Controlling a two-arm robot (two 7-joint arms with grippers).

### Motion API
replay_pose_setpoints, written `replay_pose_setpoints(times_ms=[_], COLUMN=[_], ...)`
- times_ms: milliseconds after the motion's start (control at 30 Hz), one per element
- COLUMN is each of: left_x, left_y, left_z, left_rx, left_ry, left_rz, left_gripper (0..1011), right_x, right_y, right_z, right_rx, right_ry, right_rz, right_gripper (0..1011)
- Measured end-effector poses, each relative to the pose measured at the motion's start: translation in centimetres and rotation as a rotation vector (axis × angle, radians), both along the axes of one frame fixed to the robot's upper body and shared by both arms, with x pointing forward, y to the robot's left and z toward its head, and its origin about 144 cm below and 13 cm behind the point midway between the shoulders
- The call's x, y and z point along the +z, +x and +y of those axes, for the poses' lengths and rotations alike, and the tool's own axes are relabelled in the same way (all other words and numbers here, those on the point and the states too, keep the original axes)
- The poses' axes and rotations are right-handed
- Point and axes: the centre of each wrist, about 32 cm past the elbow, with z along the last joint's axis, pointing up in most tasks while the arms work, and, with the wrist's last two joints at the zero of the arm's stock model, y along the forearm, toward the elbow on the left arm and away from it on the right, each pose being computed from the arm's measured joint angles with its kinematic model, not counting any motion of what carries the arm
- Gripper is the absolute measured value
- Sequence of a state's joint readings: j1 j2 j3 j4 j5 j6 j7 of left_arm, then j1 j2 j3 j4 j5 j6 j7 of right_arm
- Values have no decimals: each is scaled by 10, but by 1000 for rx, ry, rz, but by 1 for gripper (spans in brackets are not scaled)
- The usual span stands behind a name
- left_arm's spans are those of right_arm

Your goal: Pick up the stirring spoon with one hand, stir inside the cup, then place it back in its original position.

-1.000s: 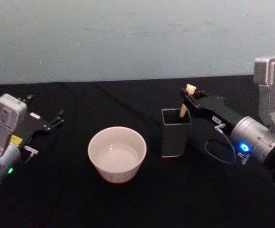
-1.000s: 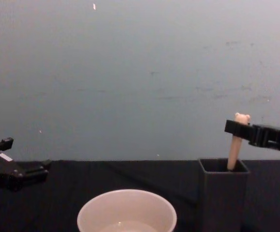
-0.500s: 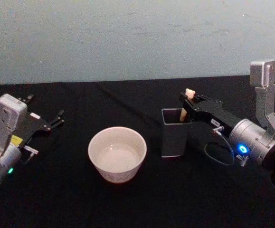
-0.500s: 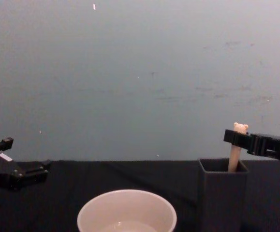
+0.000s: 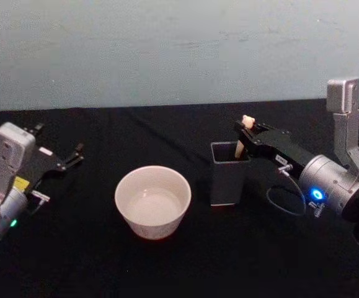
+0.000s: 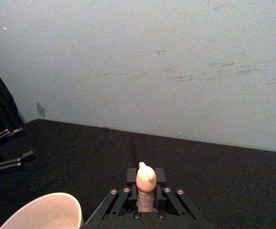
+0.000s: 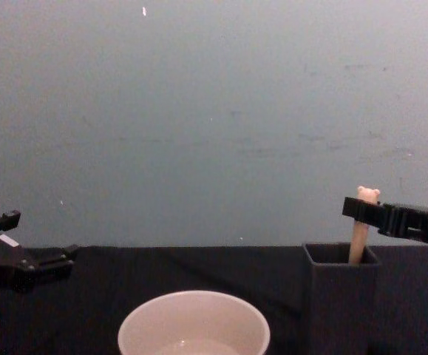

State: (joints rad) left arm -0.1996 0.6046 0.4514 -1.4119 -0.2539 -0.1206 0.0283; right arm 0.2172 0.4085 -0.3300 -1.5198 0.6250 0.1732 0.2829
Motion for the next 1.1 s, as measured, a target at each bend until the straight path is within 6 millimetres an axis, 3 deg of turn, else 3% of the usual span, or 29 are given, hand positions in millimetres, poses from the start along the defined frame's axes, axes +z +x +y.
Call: replay_pose_setpoints(times_ms=[200,267,467,600,700,800,1100], left_x=[0,0,0,0,0,0,0], left_y=[0,0,0,0,0,0,0], left_z=[0,0,0,0,0,0,0], left_rx=[0,0,0,0,0,0,0], left_ry=[0,0,0,0,0,0,0], left_rz=[0,0,0,0,0,0,0], left_gripper=[1001,1001,1001,1001,1002,1002,1001], right_x=[0,0,0,0,0,0,0], right_y=[0,0,0,0,0,0,0], right_z=[0,0,0,0,0,0,0], right_rx=[0,0,0,0,0,0,0], right_ry=[0,0,0,0,0,0,0], right_rz=[-1,-1,-2,-3,-3,-3,-3], right_gripper=[229,274,439,605,664,798,1003])
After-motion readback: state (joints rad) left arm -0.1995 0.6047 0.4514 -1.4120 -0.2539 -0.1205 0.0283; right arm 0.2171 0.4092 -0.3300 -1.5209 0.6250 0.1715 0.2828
